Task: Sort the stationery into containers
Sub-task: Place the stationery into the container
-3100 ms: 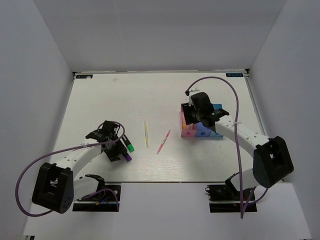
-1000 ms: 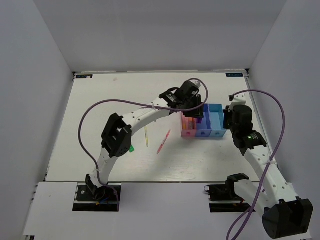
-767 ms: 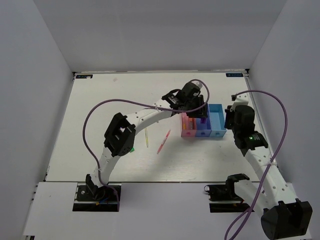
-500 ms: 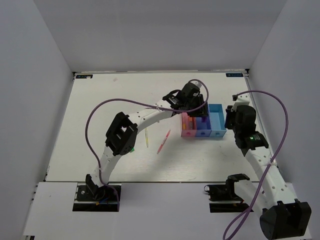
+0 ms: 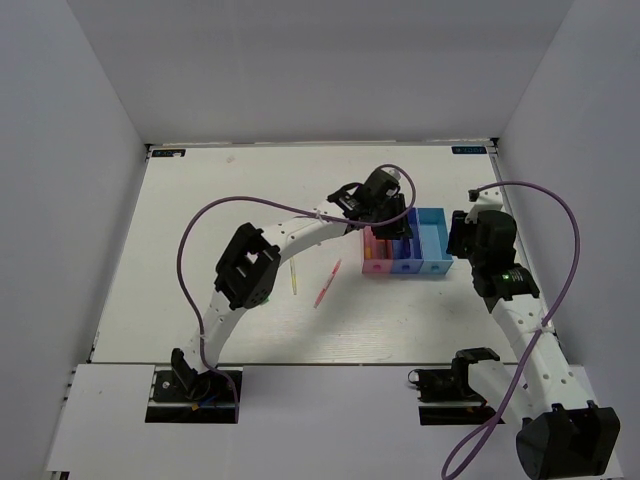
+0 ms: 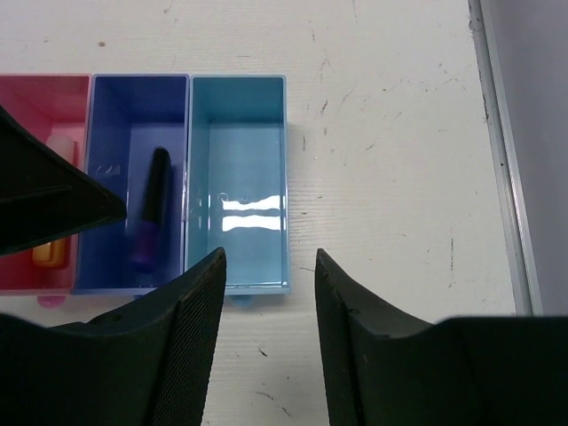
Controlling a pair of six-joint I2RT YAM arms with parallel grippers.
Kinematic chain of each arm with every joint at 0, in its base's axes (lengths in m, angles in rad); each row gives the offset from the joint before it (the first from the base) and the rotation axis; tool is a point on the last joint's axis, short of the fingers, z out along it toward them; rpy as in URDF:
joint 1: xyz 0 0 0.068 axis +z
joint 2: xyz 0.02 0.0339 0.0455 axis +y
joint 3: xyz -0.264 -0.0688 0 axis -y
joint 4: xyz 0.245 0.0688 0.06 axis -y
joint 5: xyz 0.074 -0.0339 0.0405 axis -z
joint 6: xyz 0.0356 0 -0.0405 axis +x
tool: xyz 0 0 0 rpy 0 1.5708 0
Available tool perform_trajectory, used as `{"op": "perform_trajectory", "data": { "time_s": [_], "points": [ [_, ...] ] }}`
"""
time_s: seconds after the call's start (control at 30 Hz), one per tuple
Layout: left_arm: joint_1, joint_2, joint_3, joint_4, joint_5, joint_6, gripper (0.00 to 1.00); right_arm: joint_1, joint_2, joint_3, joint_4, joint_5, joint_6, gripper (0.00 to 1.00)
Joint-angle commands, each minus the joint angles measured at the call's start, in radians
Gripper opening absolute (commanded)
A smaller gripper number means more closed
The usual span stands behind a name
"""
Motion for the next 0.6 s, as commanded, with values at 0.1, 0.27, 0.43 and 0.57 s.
{"op": "perform_trajectory", "data": {
  "time_s": [0.1,0.27,0.43,0.57],
  "points": [
    [0.005,-0.154,-0.041,-0.004,-0.009,0.039,0.37,-0.014,-0.014,-0.012,0.032,-0.026,0.012,0.48],
    [0.002,-0.318,-0.207,0.019,-0.035,0.071,0.16,-0.014,-0.012,-0.015,0.035,-0.031,0.009,0.50],
    [0.002,-0.665,-0.619,-0.051,-0.323,0.011,0.09,-0.022,-0.015,-0.016,0.027,-0.063,0.003,0.39],
    [0.124,-0.879,-0.851,-0.299,-0.523,-0.111,0.63,-0.020,-0.014,-0.015,0.021,-0.095,0.003,0.28]
  ]
}}
